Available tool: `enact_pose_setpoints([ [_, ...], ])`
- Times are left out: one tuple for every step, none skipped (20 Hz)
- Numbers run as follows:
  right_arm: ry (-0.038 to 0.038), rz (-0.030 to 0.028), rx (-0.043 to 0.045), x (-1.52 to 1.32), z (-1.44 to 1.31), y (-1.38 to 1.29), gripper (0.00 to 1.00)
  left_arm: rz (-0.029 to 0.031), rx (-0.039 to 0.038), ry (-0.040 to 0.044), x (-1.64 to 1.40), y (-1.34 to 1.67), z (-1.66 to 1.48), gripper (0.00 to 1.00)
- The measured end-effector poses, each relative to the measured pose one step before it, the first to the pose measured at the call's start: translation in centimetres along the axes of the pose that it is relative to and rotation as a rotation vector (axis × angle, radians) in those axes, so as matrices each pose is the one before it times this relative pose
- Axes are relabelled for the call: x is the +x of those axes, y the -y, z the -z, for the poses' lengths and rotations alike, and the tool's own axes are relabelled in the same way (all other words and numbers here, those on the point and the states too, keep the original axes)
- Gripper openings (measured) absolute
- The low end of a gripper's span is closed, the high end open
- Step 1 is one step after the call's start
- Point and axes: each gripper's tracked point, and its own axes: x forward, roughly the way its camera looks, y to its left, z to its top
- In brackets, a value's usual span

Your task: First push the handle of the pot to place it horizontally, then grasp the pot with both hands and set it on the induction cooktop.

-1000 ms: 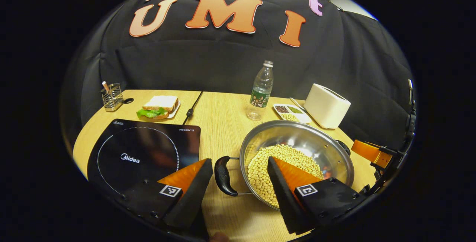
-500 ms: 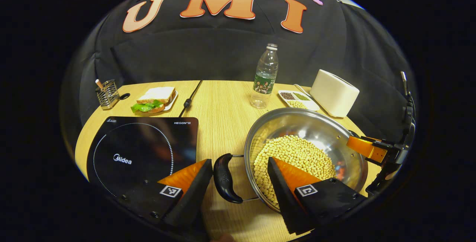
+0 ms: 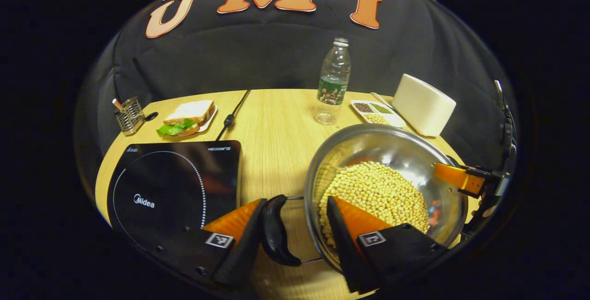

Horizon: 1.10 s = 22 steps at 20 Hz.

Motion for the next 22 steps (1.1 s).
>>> enact_pose_setpoints([
  [-0.00018, -0.00199, 0.00358, 0.029, -0.148, -0.02, 0.7, 0.01345, -0.02224, 0.00339, 0.098, 0.124, -0.322, 0.73],
  [0.00189, -0.00156, -0.00565, -0.126, 0.068, -0.049, 0.69, 0.00382, -0.03435, -0.01354, -0.1, -0.091, 0.375, 0.7],
  [0.00317, 0.0023, -0.0111, -0.087, 0.007, 0.044, 0.66, -0.00298, -0.02466, 0.00564, 0.069, 0.041, -0.268, 0.67],
  [-0.00028, 0.00419, -0.00547, -0.066, -0.024, 0.021, 0.64, -0.00287, -0.00481, 0.00561, 0.06, -0.065, 0.056, 0.67],
  [-0.00465, 0.00117, 0.01164, -0.154, -0.02, -0.091, 0.61, -0.00225, 0.00692, -0.01214, -0.187, -0.045, 0.166, 0.64],
  [-0.0068, -0.0028, 0.01768, -0.152, -0.009, -0.073, 0.6, -0.00206, -0.00214, -0.00522, -0.043, 0.065, 0.091, 0.63],
  [-0.0045, -0.00152, 0.01006, -0.048, -0.025, -0.112, 0.59, 0.00121, -0.00411, -0.00984, -0.039, 0.092, 0.142, 0.63],
  [0.00009, 0.00078, 0.0046, 0.127, -0.03, -0.059, 0.59, 0.00034, -0.00362, -0.00884, -0.079, -0.033, 0.212, 0.64],
  [0.00132, 0.00194, -0.0006, -0.062, -0.058, -0.133, 0.59, 0.00129, -0.00376, -0.00836, -0.119, -0.013, 0.152, 0.65],
  [0.00214, 0.00013, -0.00103, -0.238, -0.062, -0.056, 0.58, -0.0002, -0.0045, -0.00017, -0.159, -0.133, -0.003, 0.63],
  [0.00184, -0.00223, 0.00158, -0.278, -0.092, -0.148, 0.58, -0.00022, -0.00522, 0.00309, -0.264, -0.152, -0.223, 0.63],
  [0.00272, -0.00389, 0.00488, -0.872, 0.122, -0.012, 0.58, -0.00027, -0.0054, 0.00683, -0.631, -0.169, 0.036, 0.64],
  [0.00446, -0.00664, 0.00805, -0.78, -0.039, -0.203, 0.58, -0.00289, -0.00296, 0.00125, -0.553, -0.14, 0.073, 0.62],
  [0.00173, -0.00563, 0.00404, -0.243, -0.134, -0.286, 0.59, -0.0038, -0.00323, 0.00409, -0.424, -0.268, -0.074, 0.63],
  [0.00072, -0.00414, -0.00037, -0.25, -0.127, -0.376, 0.58, -0.00257, -0.00268, 0.00447, -0.48, -0.211, -0.25, 0.63],
  [0.0036, -0.00381, 0.00039, -0.294, -0.127, -0.424, 0.58, -0.00252, -0.00251, 0.00363, -0.373, -0.292, -0.112, 0.62],
  [0.00166, -0.00423, 0.00088, -0.313, -0.106, -0.447, 0.58, -0.00276, -0.00334, 0.00331, -0.596, -0.427, -0.197, 0.62],
  [0.00213, -0.00521, 0.00185, -0.297, -0.201, -0.515, 0.58, -0.00307, -0.00209, 0.00496, -0.342, -0.348, -0.141, 0.63],
  [0.00285, -0.00483, 0.00077, -0.234, -0.182, -0.528, 0.58, -0.00452, 0.00077, 0.00259, -0.532, -0.409, -0.377, 0.62],
  [0.00195, -0.0039, -0.00269, -0.234, -0.17, -0.596, 0.58, -0.00465, 0.00308, 0.00196, -0.258, -0.512, -0.268, 0.62],
  [0.0026, -0.00505, -0.00095, -0.23, -0.234, -0.679, 0.58, -0.0047, 0.00034, 0.00454, -0.434, -0.531, -0.451, 0.62],
  [0.00316, -0.0062, 0.00119, -0.211, -0.3, -0.71, 0.58, -0.00541, -0.00184, 0.00434, -0.515, -0.505, -0.433, 0.63],
])
